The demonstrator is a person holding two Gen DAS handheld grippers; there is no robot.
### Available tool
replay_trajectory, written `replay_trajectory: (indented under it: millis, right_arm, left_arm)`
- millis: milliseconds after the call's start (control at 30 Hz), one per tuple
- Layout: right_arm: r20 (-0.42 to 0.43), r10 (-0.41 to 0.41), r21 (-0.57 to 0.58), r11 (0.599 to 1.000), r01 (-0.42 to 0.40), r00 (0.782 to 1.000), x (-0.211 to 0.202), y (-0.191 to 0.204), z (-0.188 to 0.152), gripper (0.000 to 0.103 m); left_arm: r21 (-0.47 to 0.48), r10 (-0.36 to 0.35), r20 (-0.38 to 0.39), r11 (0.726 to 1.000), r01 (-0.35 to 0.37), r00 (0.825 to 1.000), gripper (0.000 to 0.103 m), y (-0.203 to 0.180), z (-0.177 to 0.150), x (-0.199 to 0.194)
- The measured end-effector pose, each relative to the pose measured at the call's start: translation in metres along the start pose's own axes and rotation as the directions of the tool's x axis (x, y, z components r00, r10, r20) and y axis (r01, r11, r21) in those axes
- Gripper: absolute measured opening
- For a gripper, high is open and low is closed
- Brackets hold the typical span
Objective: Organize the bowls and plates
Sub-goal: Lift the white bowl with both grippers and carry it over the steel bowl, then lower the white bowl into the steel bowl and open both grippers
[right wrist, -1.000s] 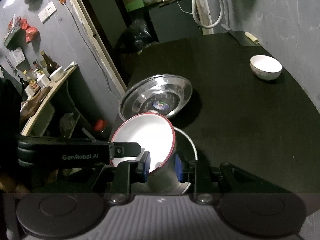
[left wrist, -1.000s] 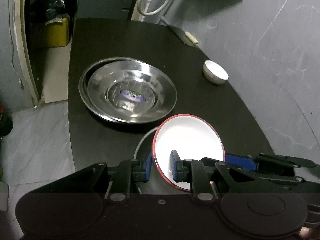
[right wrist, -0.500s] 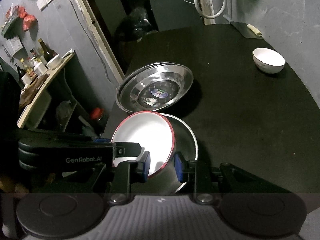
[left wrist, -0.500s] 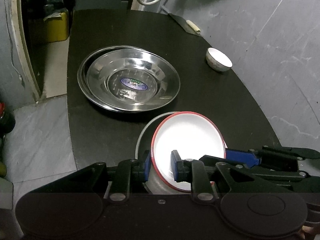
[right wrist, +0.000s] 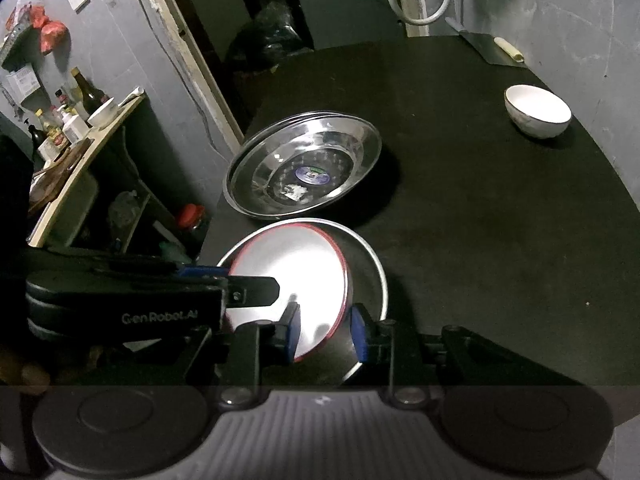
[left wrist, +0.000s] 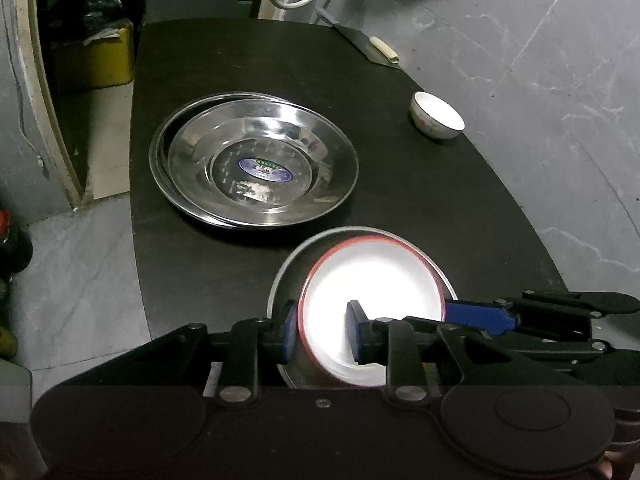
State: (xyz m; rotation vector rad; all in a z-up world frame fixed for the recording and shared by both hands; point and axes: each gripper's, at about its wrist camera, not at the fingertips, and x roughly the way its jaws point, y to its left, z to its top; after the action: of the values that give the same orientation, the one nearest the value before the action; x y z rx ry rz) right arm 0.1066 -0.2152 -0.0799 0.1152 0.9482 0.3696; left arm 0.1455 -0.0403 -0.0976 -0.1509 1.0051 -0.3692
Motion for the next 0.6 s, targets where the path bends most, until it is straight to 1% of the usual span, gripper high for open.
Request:
replay_trajectory:
  millis: [167, 267, 433, 533, 600]
  right_arm:
    - [0.002, 0.003, 0.0, 1.0, -0.003, 1.0, 0.0, -0.003, 0.0, 0.034]
    - [0.007, 0.005, 0.001, 1.0, -0.005, 1.0, -0.001, -0.003, 0.0, 0.034]
    - [0.038, 0.003, -0.01, 1.0, -0.002, 0.999, -0.008, -0.004, 0.002, 0.036]
    - [0.065, -0.001, -0.019, 1.0, 0.003, 0.998, -0.015, -0.007, 0.004, 0.04]
    - [0.079, -0.011, -0.017, 1.0, 0.012, 0.997, -0.02, -0.011, 0.004, 0.044]
  left_arm:
    - [-0.002, -0.009, -0.005, 1.0, 0.009, 1.0, 0.03, 0.001, 0.001, 0.0]
    - [-0.003, -0.002, -0.005, 1.0, 0.002, 1.0, 0.036, 0.001, 0.003, -0.002]
    - [-0.014, -0.021, 0.003, 1.0, 0.021, 1.0, 0.044, 0.002, 0.008, -0.01]
    - [-0.012, -0.027, 0.016, 1.0, 0.027, 1.0, 0.05, 0.0, 0.011, -0.014]
    - [-0.012, -0.032, 0.031, 0.999, 0.032, 0.999, 0.06, -0.001, 0.014, -0.018]
